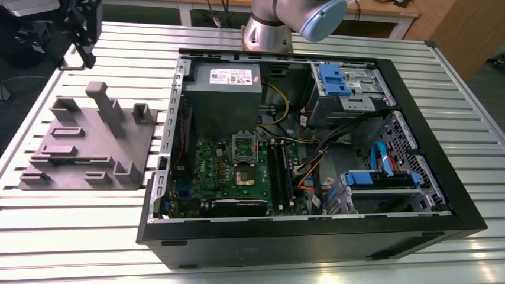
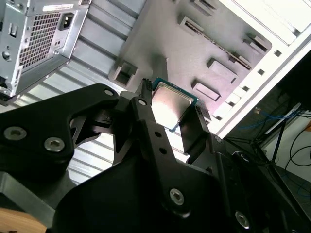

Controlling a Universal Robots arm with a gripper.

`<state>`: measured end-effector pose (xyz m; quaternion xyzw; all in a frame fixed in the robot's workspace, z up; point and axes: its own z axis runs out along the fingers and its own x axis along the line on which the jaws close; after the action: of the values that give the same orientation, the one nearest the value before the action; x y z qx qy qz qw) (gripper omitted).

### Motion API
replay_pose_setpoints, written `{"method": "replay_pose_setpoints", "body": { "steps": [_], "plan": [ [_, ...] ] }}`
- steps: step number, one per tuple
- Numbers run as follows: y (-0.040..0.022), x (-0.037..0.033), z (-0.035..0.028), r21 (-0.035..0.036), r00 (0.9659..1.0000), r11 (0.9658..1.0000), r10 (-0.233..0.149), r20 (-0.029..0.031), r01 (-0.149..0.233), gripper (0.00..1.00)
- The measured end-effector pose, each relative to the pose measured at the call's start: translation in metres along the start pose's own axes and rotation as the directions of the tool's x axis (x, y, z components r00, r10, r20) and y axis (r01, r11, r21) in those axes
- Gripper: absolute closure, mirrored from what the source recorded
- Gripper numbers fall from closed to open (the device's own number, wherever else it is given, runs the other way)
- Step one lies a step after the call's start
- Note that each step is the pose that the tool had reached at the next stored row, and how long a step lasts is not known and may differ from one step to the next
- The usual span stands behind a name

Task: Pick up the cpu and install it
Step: 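Pick up the cpu and move it towards the insertion slot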

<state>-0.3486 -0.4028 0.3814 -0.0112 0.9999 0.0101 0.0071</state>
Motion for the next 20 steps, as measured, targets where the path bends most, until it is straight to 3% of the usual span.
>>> {"method": "replay_pose_setpoints", "body": {
  "steps": [9, 20],
  "plan": [
    [-0.0007, -0.0310, 0.0014, 0.0000, 1.0000, 1.0000, 0.000, 0.0002, 0.000, 0.53],
    [-0.0017, -0.0551, 0.0054, -0.0001, 1.0000, 1.0000, 0.000, 0.0001, 0.000, 0.53]
  ]
}}
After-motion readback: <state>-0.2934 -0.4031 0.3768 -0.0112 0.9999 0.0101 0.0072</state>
